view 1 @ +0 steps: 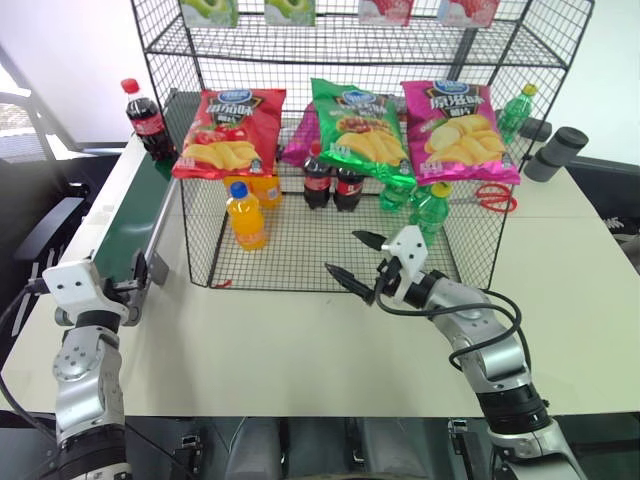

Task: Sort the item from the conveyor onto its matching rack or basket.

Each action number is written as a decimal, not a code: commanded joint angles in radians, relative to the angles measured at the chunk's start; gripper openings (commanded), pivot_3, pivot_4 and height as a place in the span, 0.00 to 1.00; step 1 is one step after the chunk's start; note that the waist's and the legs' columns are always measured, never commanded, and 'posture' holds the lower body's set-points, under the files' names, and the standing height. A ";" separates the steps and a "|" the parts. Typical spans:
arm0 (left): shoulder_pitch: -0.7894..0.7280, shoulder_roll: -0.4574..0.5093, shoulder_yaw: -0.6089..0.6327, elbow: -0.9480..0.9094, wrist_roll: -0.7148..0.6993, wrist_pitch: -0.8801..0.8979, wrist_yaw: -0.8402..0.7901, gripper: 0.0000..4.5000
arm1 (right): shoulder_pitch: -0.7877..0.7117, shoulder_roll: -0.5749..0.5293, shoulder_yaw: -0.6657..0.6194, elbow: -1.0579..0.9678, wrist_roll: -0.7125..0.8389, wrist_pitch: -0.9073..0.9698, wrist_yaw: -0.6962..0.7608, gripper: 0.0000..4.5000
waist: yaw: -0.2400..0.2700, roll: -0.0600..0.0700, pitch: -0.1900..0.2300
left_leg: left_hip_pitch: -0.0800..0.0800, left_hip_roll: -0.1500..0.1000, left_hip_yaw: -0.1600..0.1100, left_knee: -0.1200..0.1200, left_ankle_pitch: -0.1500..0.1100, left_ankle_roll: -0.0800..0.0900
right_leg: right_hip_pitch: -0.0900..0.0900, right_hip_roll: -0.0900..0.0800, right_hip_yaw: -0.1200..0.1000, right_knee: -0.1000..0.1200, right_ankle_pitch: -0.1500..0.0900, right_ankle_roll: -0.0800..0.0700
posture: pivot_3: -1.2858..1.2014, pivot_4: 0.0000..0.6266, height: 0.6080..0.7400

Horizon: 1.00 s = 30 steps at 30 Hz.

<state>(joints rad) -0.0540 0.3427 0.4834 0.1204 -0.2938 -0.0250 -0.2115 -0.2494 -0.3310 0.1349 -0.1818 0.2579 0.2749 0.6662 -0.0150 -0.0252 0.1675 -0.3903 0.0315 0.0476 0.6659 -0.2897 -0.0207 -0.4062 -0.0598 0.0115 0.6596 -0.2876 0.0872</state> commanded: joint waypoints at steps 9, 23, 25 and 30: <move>-0.024 0.004 -0.004 0.018 0.001 -0.037 -0.003 1.00 | 0.016 0.005 0.015 -0.087 0.048 -0.014 0.060 0.99 | 0.000 0.000 0.000 | 0.000 0.000 0.000 0.000 0.000 0.000 | 0.000 0.000 0.000 0.000 0.000 0.000 | 0.52 0.24 1.00; -0.031 0.005 -0.002 0.038 -0.010 -0.044 -0.009 1.00 | 0.013 0.015 0.038 -0.079 0.032 -0.022 0.052 0.99 | 0.000 0.000 0.000 | 0.000 0.000 0.000 0.000 0.000 0.000 | 0.000 0.000 0.000 0.000 0.000 0.000 | 0.52 0.24 1.00; -0.031 0.004 -0.001 0.039 -0.009 -0.045 -0.006 1.00 | 0.014 0.015 0.039 -0.079 0.030 -0.024 0.050 0.99 | 0.000 0.000 0.000 | 0.000 0.000 0.000 0.000 0.000 0.000 | 0.000 0.000 0.000 0.000 0.000 0.000 | 0.52 0.24 1.00; -0.034 0.006 0.003 0.042 -0.007 -0.049 0.002 1.00 | 0.012 0.014 0.042 -0.077 0.030 -0.024 0.046 0.99 | 0.000 0.000 0.000 | 0.000 0.000 0.000 0.000 0.000 0.000 | 0.000 0.000 0.000 0.000 0.000 0.000 | 0.52 0.24 1.00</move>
<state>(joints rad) -0.0830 0.3427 0.4781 0.1636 -0.2950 -0.0553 -0.2138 -0.2310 -0.3226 0.1796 -0.2316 0.2857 0.2759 0.7131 -0.0150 -0.0252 0.1675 -0.3903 0.0315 0.0474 0.6658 -0.2897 -0.0208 -0.4063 -0.0602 0.0114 0.6596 -0.2876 0.0872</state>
